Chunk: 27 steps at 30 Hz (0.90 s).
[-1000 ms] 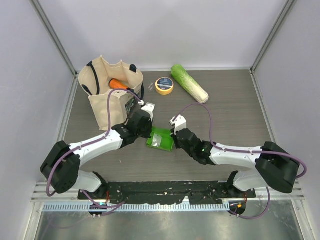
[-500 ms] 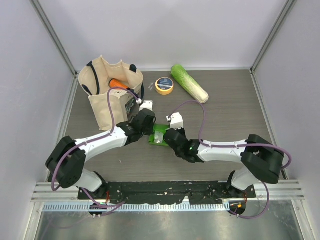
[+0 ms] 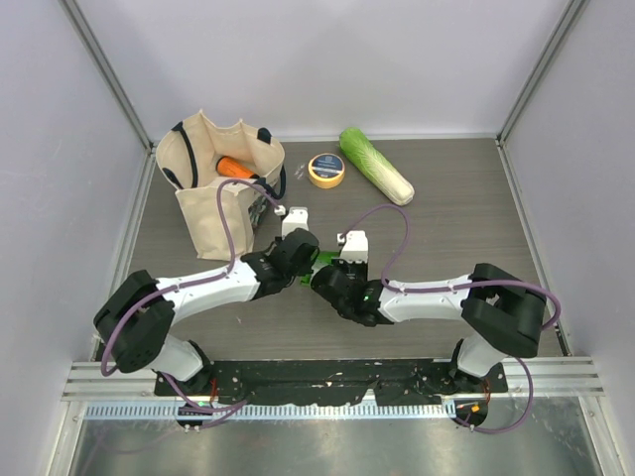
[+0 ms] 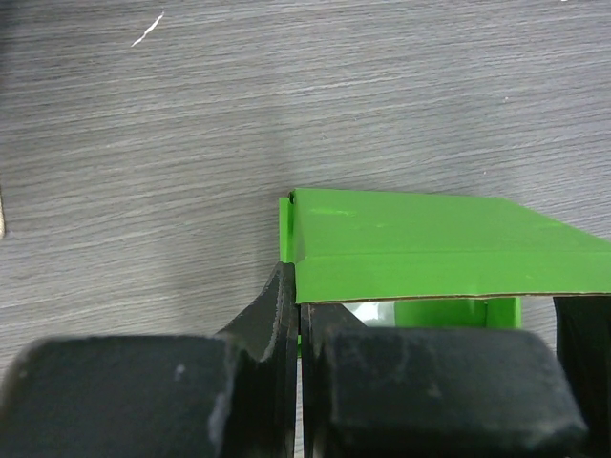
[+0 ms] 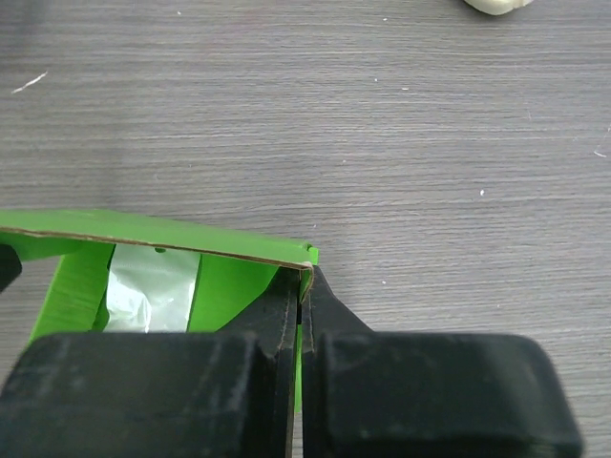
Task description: Fold the paper box
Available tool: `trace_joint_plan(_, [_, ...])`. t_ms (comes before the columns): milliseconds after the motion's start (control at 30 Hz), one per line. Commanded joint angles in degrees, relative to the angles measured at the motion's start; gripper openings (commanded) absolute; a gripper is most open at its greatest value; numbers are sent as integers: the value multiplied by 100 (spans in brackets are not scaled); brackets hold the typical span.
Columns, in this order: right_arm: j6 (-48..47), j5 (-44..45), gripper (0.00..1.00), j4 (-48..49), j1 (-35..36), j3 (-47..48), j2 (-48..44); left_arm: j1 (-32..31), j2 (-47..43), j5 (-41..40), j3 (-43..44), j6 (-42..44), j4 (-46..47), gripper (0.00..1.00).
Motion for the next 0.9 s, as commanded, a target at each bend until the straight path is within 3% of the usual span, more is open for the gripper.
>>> trace_joint_plan(0, [1111,422,1,-314,165,420,40,-221,74,5,-226,-194,232,0])
trace_joint_plan(267, [1543,571,1,-379,341,114,67,-370,-102,-83,-612,-238,381,0])
trace_joint_plan(400, [1219,712,1,235,533,-414,-21,-511,-198,-197,-788,-265,442,0])
trace_joint_plan(600, [1025,791,5,377,815,-828,-275,-643,-260,-294,-1035,-308,487,0])
trace_joint_plan(733, [805,536,21,142,1061,-951,-591,-748,-260,-390,-1044,-309,434,0])
trace_joint_plan(867, [1006,123,46,-876,1236,-1030,-1241,-836,-190,-540,-1000,-309,346,0])
